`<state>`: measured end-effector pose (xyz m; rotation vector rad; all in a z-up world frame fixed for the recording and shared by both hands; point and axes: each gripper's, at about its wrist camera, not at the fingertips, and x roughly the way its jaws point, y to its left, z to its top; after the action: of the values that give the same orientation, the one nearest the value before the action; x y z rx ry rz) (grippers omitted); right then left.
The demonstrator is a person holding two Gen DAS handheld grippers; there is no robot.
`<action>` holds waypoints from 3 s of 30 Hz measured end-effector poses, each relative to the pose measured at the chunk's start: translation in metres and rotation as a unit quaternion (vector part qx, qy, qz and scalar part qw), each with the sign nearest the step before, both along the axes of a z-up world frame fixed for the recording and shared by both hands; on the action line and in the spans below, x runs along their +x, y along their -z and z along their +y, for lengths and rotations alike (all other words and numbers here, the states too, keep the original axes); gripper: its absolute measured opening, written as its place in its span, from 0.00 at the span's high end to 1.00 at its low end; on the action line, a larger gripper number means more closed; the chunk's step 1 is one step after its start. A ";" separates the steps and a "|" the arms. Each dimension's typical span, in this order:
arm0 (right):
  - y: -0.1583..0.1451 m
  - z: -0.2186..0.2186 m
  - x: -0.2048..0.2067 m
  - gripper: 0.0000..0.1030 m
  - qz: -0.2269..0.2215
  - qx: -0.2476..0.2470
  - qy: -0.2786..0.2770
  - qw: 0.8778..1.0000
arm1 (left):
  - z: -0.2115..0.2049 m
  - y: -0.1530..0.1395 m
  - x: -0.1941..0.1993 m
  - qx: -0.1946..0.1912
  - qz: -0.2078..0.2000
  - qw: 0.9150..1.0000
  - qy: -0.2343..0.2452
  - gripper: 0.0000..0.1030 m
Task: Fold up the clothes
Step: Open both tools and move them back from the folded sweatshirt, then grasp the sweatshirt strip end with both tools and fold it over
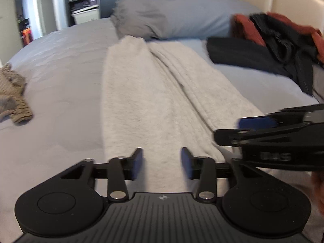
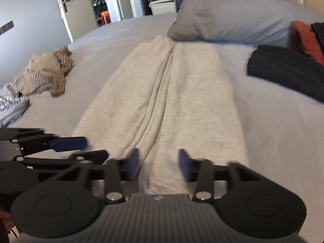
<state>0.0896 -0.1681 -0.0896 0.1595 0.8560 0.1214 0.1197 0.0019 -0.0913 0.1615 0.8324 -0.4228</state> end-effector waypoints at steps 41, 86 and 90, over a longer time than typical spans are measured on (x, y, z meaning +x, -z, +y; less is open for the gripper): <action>0.073 -0.119 0.316 0.20 0.086 0.118 -0.070 0.987 | -0.015 0.061 0.330 -0.150 0.104 0.982 0.045 0.25; -0.059 -0.059 0.056 0.73 -0.049 -0.102 -0.428 0.897 | -0.008 -0.039 0.088 0.013 0.027 0.921 0.389 0.70; -0.036 -0.049 0.039 0.73 -0.036 -0.124 -0.444 0.887 | -0.012 -0.016 0.071 0.044 0.037 0.914 0.402 0.70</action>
<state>0.1281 -0.2175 -0.0538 -0.4930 0.8070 0.8678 0.1902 -0.0097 -0.0757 0.5840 0.8358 -1.1721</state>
